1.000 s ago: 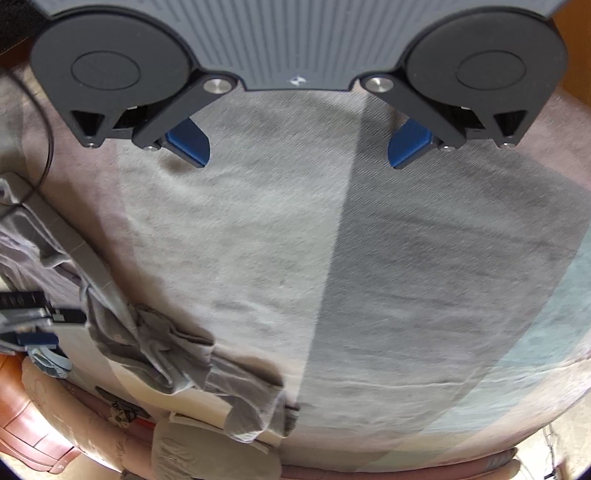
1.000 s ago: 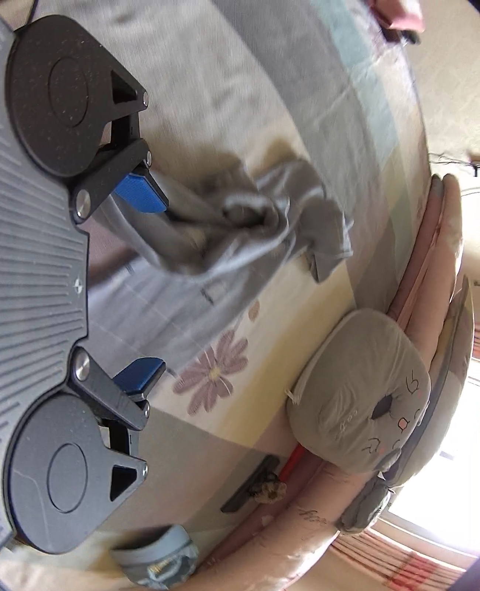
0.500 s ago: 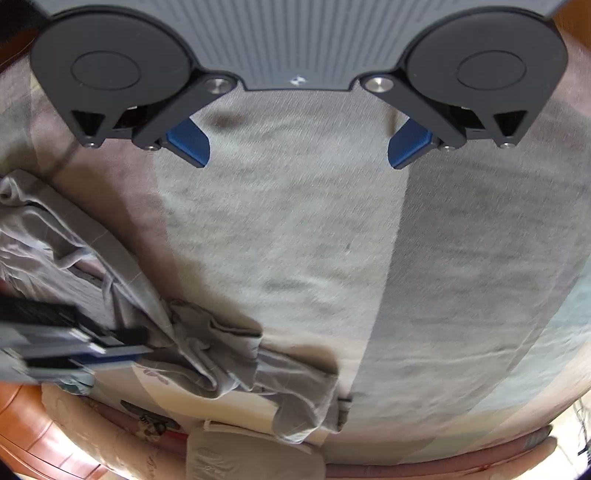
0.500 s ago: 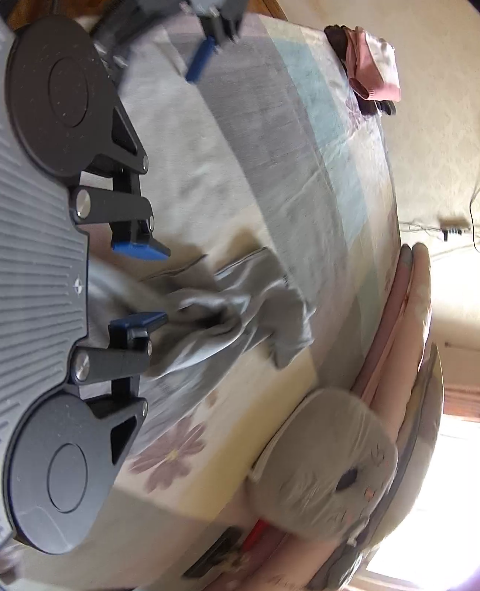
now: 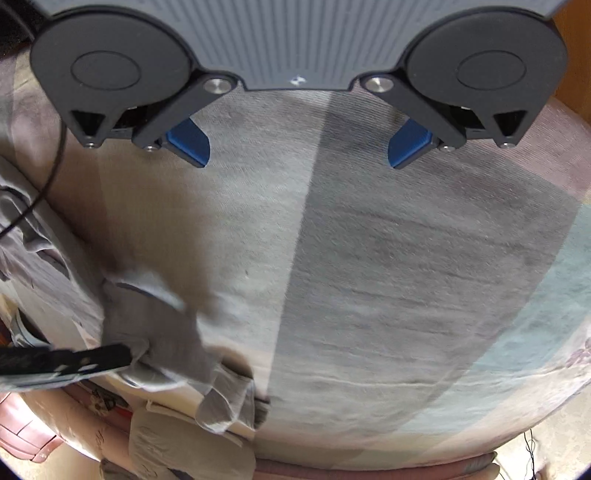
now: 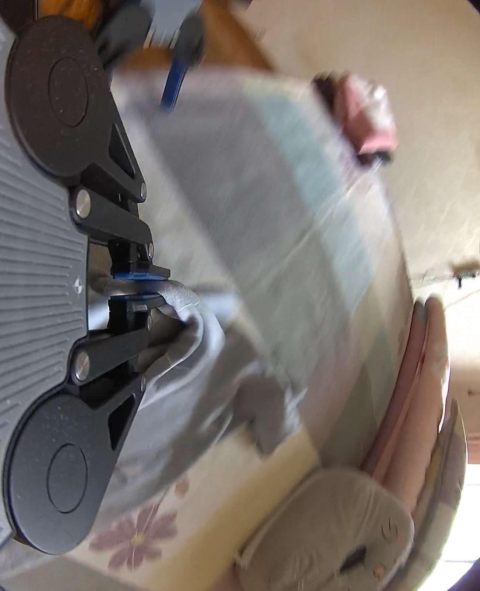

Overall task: Fold clothes
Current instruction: 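Grasp the grey leg cuff with the right gripper and lift it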

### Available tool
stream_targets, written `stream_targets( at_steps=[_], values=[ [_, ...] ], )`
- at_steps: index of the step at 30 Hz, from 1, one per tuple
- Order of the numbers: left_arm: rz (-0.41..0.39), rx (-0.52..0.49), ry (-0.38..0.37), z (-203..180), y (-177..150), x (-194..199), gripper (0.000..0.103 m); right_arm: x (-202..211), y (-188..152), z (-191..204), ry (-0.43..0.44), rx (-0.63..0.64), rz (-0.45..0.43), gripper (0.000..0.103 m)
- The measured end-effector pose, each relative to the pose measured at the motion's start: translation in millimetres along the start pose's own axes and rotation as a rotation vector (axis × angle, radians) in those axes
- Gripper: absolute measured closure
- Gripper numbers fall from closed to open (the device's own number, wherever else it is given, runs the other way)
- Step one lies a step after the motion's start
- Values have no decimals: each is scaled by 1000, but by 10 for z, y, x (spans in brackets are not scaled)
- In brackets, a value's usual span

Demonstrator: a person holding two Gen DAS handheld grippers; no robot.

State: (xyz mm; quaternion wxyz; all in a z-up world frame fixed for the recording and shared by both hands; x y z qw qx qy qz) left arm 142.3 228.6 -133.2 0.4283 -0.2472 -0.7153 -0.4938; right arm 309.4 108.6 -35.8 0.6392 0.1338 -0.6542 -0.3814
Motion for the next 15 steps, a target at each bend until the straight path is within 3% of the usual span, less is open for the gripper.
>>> stream_targets(
  at_steps=[8,11,15],
  values=[
    [-32,43,10,199,-7,120,1,199,488,553,299,-20,-13,93],
    [-38,62,19,268,-28,154,1,82,661,685,350,-8,9,93],
    [-46,75,33,305,-49,183,1,-319,799,723,351,-7,85,94]
  ],
)
Point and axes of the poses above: each gripper's, at about its wrist camera, not at the fingertips, and x roughly against the way its jaws point, z to its left, y to its top, the point moved 8 cm from there along -x, roughly the way its jaws point, and after that the axes turned 5 degrees about x, right-handed, at the moved point
